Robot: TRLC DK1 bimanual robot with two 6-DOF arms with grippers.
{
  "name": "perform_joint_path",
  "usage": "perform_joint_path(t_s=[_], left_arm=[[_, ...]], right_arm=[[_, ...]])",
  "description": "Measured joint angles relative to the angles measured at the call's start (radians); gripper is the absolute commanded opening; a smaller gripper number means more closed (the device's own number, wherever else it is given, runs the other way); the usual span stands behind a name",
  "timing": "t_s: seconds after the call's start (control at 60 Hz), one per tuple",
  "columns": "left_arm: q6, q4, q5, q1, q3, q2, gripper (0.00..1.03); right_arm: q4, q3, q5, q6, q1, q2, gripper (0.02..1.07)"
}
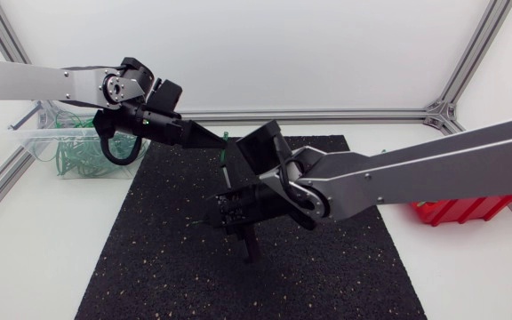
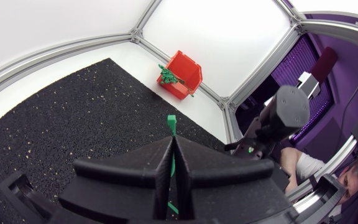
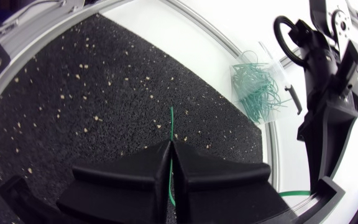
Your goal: Take a green cable tie from the red box, thread the tail through the head to close it, then place it in the transparent bin on the left.
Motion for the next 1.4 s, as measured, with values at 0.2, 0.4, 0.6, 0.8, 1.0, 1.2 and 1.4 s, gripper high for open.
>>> perform_joint_path(t_s=[0.2,0.4,0.6,0.8,1.0,1.2,1.4], left_arm=[[0.007,0.023,0.0,0.001,-0.079,-0.078,0.03],[0.006,0.068,0.006,0.001,-0.151,-0.176,0.03],[-0.04,0.168,0.031,-0.007,-0.268,-0.333,0.03],[-0.194,0.396,0.06,-0.011,-0.436,-0.481,0.03],[-0.487,0.803,0.063,-0.048,-0.585,-0.549,0.03],[-0.745,1.109,0.05,-0.091,-0.667,-0.55,0.03],[-0.785,1.126,0.017,-0.122,-0.707,-0.55,0.03]], right_arm=[[-0.404,0.193,-0.213,0.183,-0.068,0.004,0.08],[-0.731,0.343,-0.427,0.342,-0.135,0.01,0.08],[-0.946,0.461,-0.531,0.533,-0.193,-0.005,0.08],[-0.988,0.47,-0.545,0.722,-0.217,-0.116,0.07],[-1.036,0.492,-0.516,0.775,-0.216,-0.201,0.07],[-1.107,0.494,-0.565,0.823,-0.221,-0.229,0.07],[-1.143,0.481,-0.682,0.966,-0.257,-0.241,0.07]])
